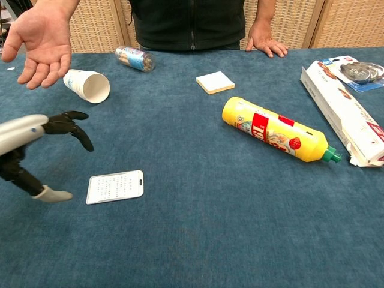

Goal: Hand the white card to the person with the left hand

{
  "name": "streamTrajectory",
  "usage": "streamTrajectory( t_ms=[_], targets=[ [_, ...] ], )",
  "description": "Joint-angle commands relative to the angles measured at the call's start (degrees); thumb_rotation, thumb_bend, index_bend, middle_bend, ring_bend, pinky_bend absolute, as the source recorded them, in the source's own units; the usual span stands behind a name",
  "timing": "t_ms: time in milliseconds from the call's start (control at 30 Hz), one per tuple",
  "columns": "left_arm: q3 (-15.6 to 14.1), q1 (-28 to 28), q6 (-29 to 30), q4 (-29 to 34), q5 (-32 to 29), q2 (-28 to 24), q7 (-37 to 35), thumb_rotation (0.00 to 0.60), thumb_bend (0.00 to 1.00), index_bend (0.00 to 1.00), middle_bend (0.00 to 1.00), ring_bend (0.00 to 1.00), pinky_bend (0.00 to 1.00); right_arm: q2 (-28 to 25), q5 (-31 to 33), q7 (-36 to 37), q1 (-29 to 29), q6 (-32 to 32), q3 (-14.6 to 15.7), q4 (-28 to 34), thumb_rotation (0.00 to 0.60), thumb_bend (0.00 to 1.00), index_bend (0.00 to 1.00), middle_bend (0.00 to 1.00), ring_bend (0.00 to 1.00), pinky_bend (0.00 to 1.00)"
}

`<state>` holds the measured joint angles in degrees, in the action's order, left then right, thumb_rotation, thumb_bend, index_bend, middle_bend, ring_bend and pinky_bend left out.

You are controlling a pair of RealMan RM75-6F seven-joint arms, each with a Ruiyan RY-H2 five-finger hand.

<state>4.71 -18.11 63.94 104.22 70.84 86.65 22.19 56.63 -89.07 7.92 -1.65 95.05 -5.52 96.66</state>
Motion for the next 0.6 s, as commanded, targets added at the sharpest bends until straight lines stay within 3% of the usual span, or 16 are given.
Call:
streamTrajectory(
  t_ms=[33, 233, 600],
  targets=[
    [3.3, -3.6, 1.2, 0.2, -10.2, 6.1, 11.0, 0.600, 0.14, 0.35, 0.00, 0.00, 0.00, -0.1, 0.2, 0.3, 0.1, -0.2, 0.0, -0.1, 0.600, 0.00, 0.00, 0.00, 0.00, 0.00],
    [3.6, -5.7, 2.5, -0.9, -15.1, 9.0, 15.3, 0.600, 0.14, 0.35, 0.00, 0.00, 0.00, -0.2, -0.1, 0.4, 0.1, -0.3, 0.1, 0.0, 0.600, 0.00, 0.00, 0.00, 0.00, 0.00],
    [3.1, -7.6, 3.6, -0.7, -18.3, 9.2, 16.6, 0.600, 0.14, 0.35, 0.00, 0.00, 0.00, -0.2, -0.7, 0.5, 0.0, 0.2, 0.3, 0.1, 0.600, 0.00, 0.00, 0.00, 0.00, 0.00]
  ],
)
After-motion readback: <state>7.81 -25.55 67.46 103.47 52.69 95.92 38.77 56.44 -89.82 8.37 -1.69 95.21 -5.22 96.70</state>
